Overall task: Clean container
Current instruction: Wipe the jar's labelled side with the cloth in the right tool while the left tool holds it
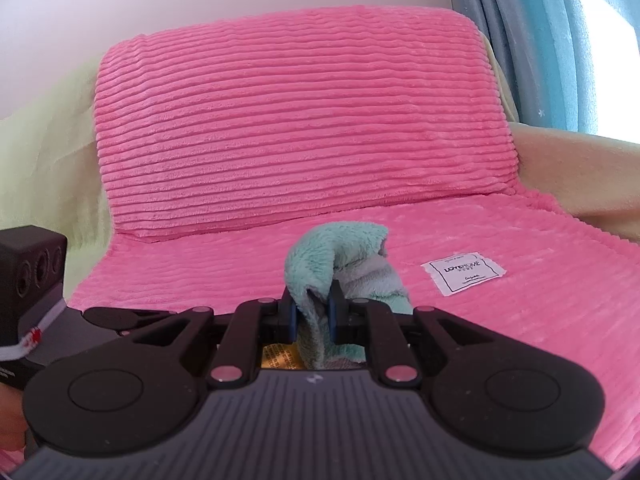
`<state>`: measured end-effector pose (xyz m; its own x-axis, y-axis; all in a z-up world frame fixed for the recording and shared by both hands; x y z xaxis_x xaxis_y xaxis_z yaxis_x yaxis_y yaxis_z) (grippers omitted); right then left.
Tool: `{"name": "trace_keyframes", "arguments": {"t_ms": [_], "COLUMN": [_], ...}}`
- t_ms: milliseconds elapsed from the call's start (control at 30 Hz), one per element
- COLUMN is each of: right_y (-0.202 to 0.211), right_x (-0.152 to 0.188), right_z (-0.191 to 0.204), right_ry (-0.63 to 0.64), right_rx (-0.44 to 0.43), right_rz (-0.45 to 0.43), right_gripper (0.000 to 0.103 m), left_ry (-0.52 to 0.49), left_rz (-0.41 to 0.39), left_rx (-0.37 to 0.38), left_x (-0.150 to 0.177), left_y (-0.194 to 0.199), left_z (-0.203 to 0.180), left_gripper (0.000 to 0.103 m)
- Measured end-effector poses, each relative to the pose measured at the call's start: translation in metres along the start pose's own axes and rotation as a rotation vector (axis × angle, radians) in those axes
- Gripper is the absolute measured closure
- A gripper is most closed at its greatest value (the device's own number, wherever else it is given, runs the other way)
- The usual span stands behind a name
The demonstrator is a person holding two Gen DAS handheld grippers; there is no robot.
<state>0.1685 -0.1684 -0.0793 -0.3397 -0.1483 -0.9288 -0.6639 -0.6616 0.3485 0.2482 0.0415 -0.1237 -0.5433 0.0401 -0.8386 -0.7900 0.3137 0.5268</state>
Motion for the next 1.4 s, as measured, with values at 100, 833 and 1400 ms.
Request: {"name": "trace_keyframes", "arguments": {"t_ms": [100, 833, 1400], "right_y": [0.000, 0.009, 0.001], "right_x": [0.001, 0.005, 0.001], "right_z": [-0.001, 0.044, 0.011], "right_ry": [0.002, 0.123, 0.019], "right_rx": [0.001, -0.194, -0.008], "right_rz": [0.000, 0.041, -0.003], "right_gripper": [0.092, 0.091, 0.092], "left_ry": [-0.019, -0.240, -0.152], "left_rz": [-0.003, -0.031, -0.055], "left_rx": [-0.011, -0.084, 0.001], "left_x": [-0.002, -0.016, -0.044], "left_y": [-0.006, -0.043, -0.078], "left_z": [0.008, 0.046, 0.080], "left_gripper": [0.017, 0.018, 0.013]}}
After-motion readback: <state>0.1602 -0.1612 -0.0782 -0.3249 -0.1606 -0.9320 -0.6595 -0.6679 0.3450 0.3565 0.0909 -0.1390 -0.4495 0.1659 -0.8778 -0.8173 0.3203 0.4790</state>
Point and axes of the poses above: each gripper's, at about its wrist camera, not at the fingertips, and y roughly against the way its jaws point, z to its left, x to its underside, the point moved 6 cm from there along -y, roughly the way its jaws point, and after that the axes turned 6 degrees about -x, right-handed, at the moved point
